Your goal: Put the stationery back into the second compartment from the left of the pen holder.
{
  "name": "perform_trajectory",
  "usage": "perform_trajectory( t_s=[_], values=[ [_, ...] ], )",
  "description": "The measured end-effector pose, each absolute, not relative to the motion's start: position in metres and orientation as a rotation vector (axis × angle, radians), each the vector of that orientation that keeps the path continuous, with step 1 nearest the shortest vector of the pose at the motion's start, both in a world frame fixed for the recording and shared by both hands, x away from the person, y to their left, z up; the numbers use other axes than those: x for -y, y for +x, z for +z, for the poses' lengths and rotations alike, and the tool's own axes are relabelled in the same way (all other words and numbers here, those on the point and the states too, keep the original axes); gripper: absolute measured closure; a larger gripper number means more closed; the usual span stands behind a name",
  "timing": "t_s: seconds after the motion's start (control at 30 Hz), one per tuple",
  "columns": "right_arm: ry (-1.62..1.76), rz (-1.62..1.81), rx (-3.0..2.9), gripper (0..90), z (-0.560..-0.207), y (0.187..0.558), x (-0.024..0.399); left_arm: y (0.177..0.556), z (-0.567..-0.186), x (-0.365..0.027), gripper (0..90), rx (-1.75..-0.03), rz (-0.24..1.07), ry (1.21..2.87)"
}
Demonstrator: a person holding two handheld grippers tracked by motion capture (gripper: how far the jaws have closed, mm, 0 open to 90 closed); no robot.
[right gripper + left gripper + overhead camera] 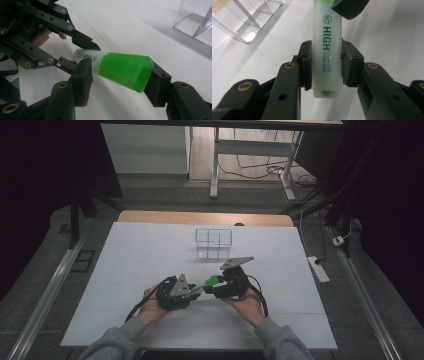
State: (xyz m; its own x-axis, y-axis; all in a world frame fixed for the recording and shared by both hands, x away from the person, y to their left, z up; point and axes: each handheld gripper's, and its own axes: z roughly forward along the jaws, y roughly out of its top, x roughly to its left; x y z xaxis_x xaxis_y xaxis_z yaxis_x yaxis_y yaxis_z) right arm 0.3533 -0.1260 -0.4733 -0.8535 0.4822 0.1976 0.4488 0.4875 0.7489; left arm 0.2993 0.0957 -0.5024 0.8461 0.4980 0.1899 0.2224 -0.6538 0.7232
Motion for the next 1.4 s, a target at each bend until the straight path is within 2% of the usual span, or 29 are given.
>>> perform_trajectory(
  t_s=[0.3,0.33,0.5,0.67,0.97,1.4],
  values=[
    [0.893,1.431,-2.669,59.7,-0.472,0.355,0.129,0.3,-0.51,-0.084,64.5,-0.541,0.515,2.333],
    [0.898,1.465,-2.679,66.6,-0.472,0.355,0.13,0.3,-0.511,-0.084,64.4,-0.542,0.513,2.338],
    [0.854,1.498,-2.689,71.2,-0.47,0.353,0.129,0.303,-0.512,-0.083,63.5,-0.55,0.489,2.318],
    [0.814,1.484,-2.639,73.8,-0.465,0.349,0.131,0.305,-0.509,-0.093,50.2,-0.593,0.464,2.28],
    [0.808,1.499,-2.555,74.1,-0.452,0.35,0.145,0.297,-0.507,-0.128,38.3,-0.7,0.409,2.232],
    [0.816,1.545,-2.449,74.1,-0.427,0.356,0.163,0.282,-0.51,-0.192,36.5,-0.862,0.414,2.154]
  ],
)
